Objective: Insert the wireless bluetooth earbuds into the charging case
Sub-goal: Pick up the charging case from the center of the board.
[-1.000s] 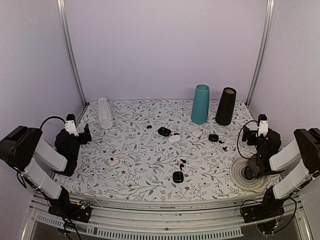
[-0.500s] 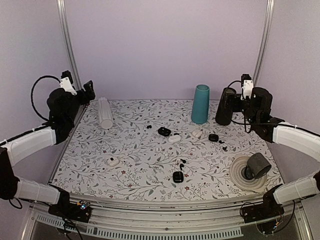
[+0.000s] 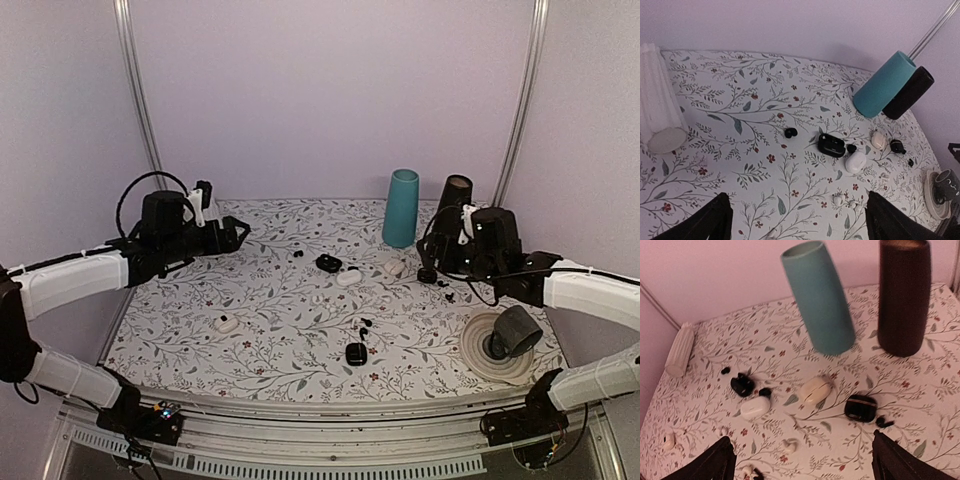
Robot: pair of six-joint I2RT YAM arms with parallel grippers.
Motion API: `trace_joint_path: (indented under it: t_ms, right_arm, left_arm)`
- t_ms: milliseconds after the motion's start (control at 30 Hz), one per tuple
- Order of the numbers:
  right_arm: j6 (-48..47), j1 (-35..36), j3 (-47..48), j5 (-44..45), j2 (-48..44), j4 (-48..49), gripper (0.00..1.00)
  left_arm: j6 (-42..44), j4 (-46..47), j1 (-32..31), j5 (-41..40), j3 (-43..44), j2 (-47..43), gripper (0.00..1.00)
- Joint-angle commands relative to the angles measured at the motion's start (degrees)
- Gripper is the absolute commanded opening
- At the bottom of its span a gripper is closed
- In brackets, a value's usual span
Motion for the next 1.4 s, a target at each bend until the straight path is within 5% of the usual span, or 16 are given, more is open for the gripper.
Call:
trace_joint_path:
  t_ms: [0,400,1000,1367]
  right_arm:
    - [11.16,12.47,1.89,-3.42,7.94,-10.21,0.93]
    - [27.44,32.89,9.21,-5.63,27.19,-17.42,0.76]
    - [27.12,34.32,22.66,-1.28,42.29,-27.6,0.58]
    - [23.05,34.42,24.29,0.5,40.09,-26.39,0.4]
  left_arm:
    - [-7.36,-1.38,-3.31,8.6,-5.16,-0.72,0.93]
    - [-17.6,3.8,-14.58,10.94,-9.29,3.61,0.91]
    - [-18.64,6.25,-16.09,11.87,-7.94,6.21,0.88]
    - [-19.12,7.06,-15.94,18.2,-7.93,8.93,0.8]
